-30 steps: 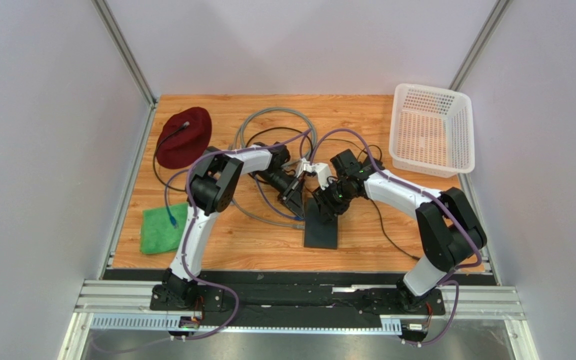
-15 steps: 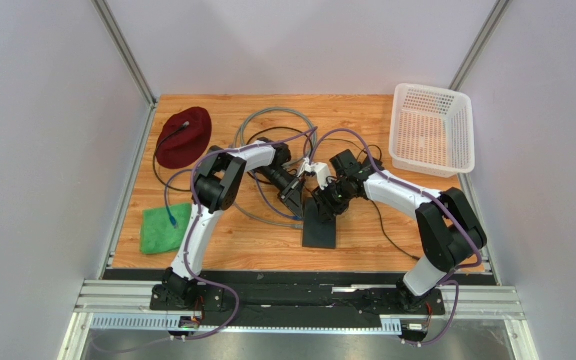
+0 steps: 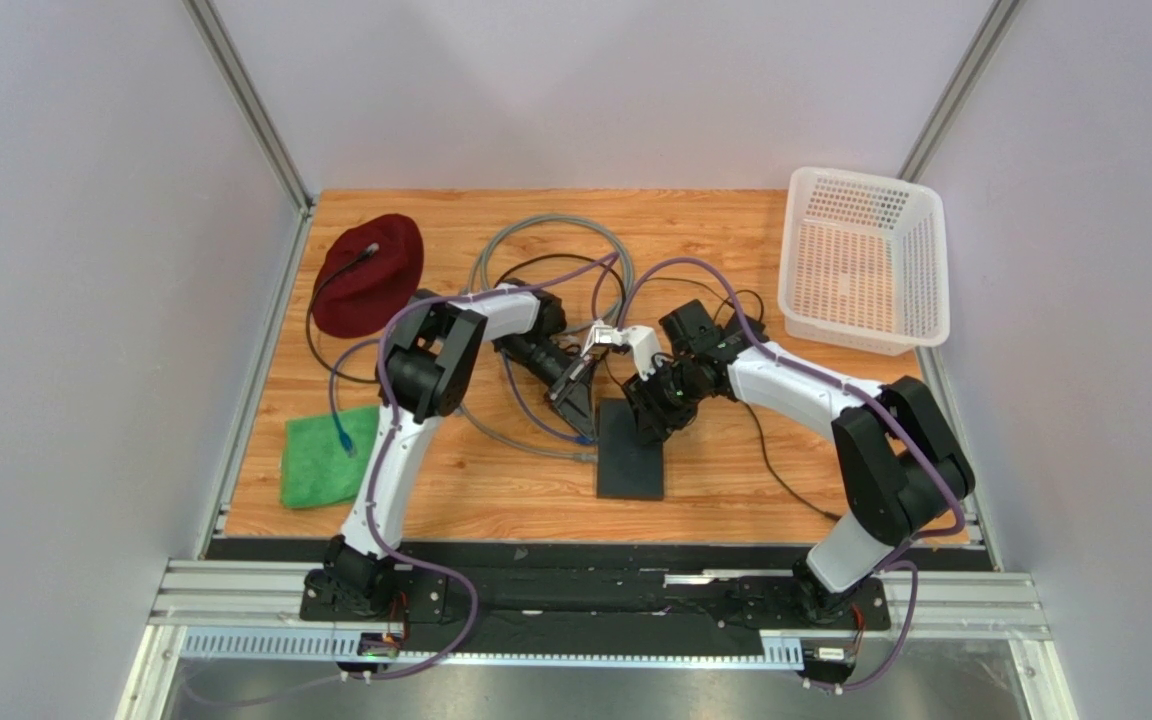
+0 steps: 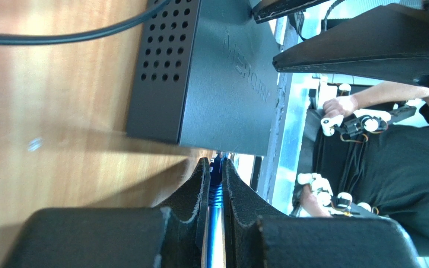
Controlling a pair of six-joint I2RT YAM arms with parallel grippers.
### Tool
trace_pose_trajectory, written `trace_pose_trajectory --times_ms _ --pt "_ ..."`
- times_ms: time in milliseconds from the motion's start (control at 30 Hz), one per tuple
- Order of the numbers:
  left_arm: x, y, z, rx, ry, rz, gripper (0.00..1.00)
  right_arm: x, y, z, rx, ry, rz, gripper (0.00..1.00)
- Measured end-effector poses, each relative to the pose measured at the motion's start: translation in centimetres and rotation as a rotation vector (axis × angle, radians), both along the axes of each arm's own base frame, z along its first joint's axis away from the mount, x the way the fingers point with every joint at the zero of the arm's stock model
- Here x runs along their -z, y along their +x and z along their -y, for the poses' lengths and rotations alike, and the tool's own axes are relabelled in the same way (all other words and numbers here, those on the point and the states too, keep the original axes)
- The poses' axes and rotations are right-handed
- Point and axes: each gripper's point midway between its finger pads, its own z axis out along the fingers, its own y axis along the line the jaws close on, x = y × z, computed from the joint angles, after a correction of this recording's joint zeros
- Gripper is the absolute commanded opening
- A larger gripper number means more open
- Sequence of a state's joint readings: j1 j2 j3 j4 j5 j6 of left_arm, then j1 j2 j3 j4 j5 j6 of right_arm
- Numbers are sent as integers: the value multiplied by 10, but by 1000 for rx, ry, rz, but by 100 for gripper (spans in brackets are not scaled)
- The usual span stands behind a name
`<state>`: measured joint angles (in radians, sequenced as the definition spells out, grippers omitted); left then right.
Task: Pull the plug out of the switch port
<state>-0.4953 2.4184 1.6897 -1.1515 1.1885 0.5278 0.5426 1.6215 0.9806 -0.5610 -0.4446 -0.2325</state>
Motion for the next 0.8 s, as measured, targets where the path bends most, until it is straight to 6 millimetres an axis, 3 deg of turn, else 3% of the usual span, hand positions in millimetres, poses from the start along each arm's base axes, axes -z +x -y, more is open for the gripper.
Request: trace_pose_trajectory --times_ms 267,567,800 --pt "-7 24 -10 -28 9 28 0 0 2 0 2 8 18 43" --pt "4 3 -17 -50 32 -77 0 0 4 1 7 9 28 44" --pt "3 9 -19 -28 66 -65 0 10 5 9 29 -29 5 44"
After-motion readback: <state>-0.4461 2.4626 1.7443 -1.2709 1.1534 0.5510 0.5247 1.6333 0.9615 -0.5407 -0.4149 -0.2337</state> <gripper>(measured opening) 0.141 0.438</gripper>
